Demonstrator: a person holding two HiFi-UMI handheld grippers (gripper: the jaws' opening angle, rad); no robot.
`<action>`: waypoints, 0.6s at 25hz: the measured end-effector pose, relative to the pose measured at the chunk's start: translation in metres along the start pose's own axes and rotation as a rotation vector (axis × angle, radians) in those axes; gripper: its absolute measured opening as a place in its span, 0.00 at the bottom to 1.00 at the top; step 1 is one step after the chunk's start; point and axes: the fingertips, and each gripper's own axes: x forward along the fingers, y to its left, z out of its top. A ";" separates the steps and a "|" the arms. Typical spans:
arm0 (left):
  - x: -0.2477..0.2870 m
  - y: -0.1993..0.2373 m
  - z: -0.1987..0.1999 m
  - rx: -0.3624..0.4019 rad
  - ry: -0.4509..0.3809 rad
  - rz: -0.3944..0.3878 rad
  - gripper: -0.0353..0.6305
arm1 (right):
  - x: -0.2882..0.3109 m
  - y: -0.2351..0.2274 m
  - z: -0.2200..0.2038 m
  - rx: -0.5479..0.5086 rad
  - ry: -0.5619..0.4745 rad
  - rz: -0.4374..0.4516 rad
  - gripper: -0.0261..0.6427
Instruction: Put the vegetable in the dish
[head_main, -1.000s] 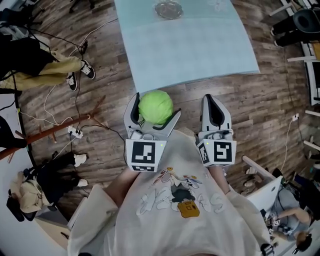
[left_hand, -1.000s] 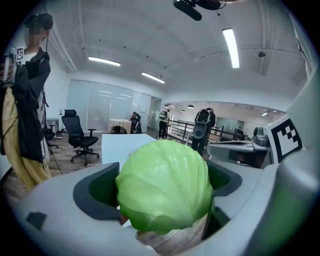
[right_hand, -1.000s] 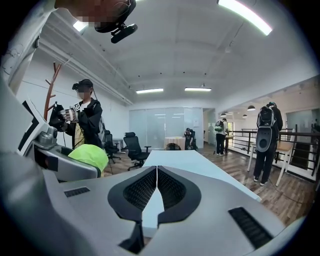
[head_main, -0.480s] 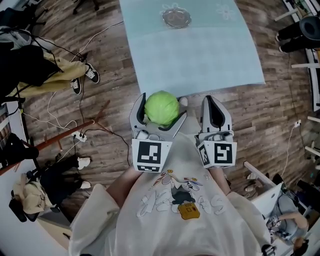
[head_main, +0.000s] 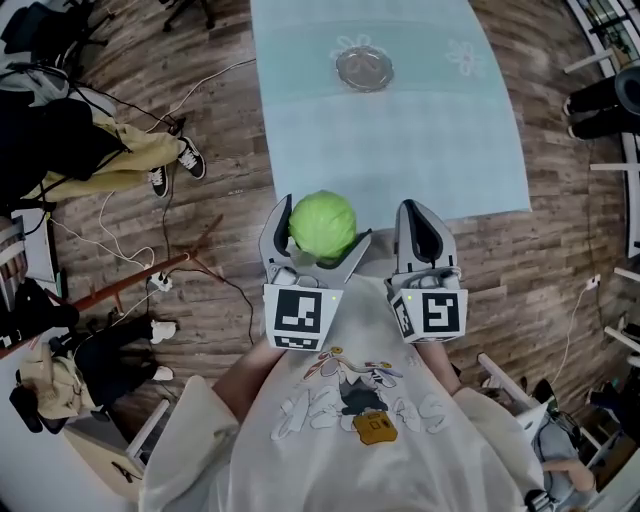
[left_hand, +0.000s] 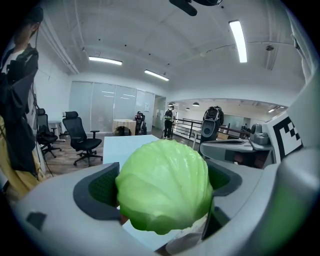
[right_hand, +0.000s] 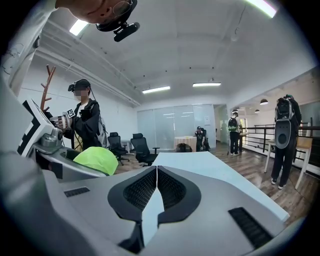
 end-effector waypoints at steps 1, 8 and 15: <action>0.009 0.002 0.003 -0.001 0.003 0.006 0.86 | 0.008 -0.005 0.001 0.001 0.003 0.009 0.07; 0.067 0.009 0.017 -0.001 0.028 0.030 0.86 | 0.050 -0.048 0.003 0.017 0.026 0.044 0.07; 0.116 0.012 0.029 0.000 0.048 0.053 0.86 | 0.088 -0.090 0.002 0.032 0.040 0.068 0.07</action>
